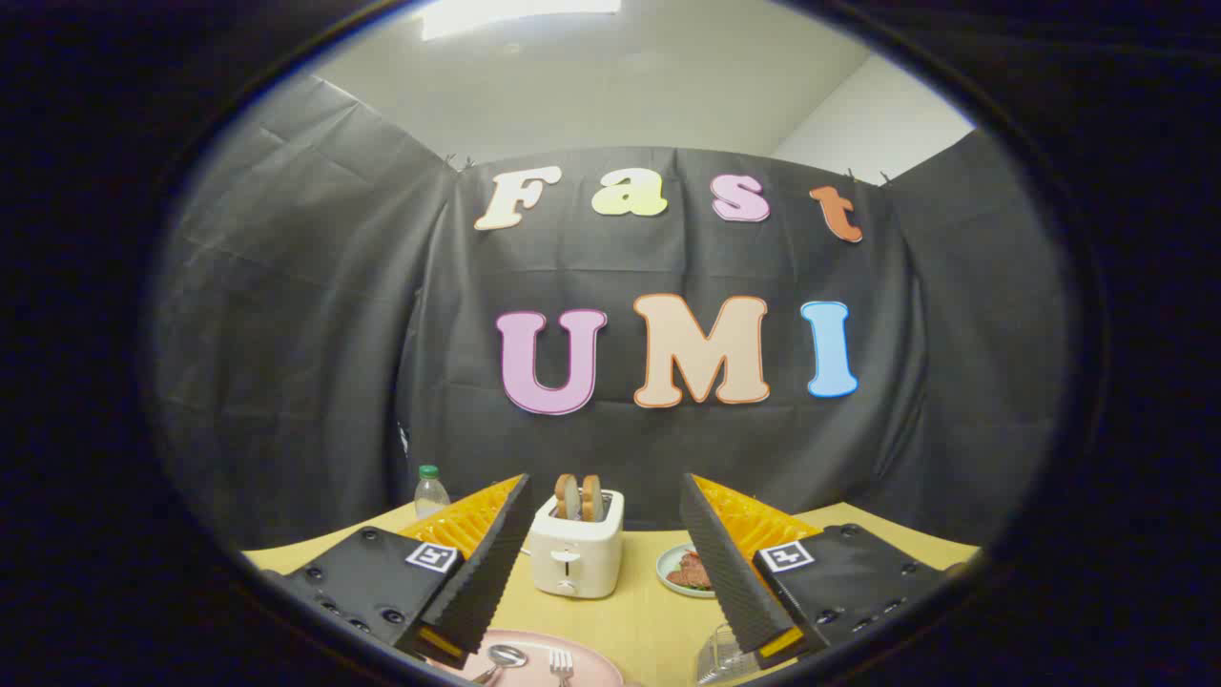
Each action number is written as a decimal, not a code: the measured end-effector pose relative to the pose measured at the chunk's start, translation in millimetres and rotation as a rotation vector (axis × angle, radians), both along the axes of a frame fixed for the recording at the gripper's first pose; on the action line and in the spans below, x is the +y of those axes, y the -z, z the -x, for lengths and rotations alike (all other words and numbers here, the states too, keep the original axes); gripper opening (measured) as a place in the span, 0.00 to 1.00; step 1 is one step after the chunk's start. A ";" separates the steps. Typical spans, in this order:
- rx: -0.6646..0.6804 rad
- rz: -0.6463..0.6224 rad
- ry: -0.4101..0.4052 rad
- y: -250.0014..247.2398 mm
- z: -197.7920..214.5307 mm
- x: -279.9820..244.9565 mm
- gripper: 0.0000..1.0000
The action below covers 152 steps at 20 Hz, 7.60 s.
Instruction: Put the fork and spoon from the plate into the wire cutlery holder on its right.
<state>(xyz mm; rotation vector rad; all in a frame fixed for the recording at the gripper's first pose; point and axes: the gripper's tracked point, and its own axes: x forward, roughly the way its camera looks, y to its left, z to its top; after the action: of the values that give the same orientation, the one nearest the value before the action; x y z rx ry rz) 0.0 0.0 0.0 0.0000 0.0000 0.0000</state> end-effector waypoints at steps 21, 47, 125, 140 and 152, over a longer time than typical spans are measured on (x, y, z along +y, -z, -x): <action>0.094 0.027 -0.083 31.5 8.2 11.5 0.98; 0.847 0.177 -0.325 259.1 85.6 37.8 0.98; 1.472 0.220 -0.300 213.5 103.0 -173.8 0.09; 1.601 0.290 -0.365 228.5 87.5 -168.1 0.11; 1.238 0.185 -0.306 203.4 49.8 -121.7 0.78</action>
<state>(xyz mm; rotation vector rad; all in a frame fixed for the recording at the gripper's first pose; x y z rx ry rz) -49.8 -121.7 -203.4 -0.1845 1.2380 0.3063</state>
